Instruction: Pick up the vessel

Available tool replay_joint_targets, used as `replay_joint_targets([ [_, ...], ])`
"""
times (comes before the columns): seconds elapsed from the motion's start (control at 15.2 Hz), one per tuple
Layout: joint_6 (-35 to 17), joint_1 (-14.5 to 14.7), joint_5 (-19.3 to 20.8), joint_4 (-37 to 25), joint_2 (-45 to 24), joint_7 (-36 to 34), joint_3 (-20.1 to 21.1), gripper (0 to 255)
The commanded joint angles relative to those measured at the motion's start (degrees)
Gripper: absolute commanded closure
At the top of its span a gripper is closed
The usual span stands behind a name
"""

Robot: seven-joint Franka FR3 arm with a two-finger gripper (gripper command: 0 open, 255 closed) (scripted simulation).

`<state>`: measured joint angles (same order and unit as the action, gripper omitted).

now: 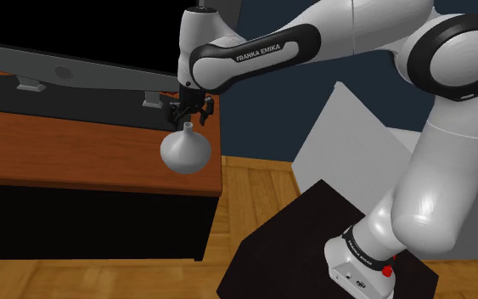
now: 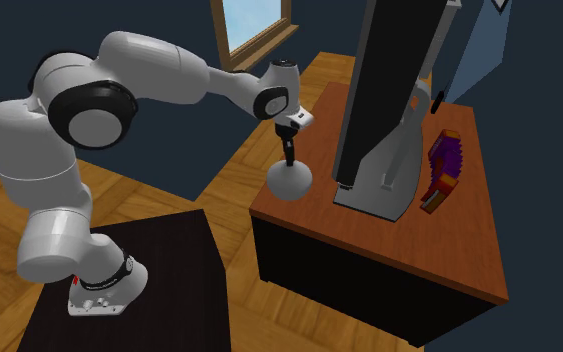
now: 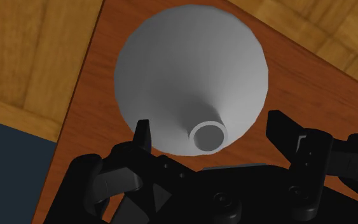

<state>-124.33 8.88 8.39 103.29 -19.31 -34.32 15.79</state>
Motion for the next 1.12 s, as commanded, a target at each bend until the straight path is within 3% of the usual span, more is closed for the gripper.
replay_joint_targets([
  [0.0, -1.63, 0.02, 0.35, 0.80, -0.84, -0.19, -0.17, 0],
  [0.13, -1.63, 0.02, 0.35, 0.80, -0.84, -0.19, -0.17, 0],
  [0.2, -1.61, 0.05, 0.35, 0.80, -0.82, -0.22, -0.16, 255],
  [0.79, -1.63, 0.02, 0.35, 0.80, -0.84, -0.19, -0.17, 255],
  [1.06, 0.96, -0.12, -0.23, -0.51, 0.51, 0.25, 0.06, 255],
])
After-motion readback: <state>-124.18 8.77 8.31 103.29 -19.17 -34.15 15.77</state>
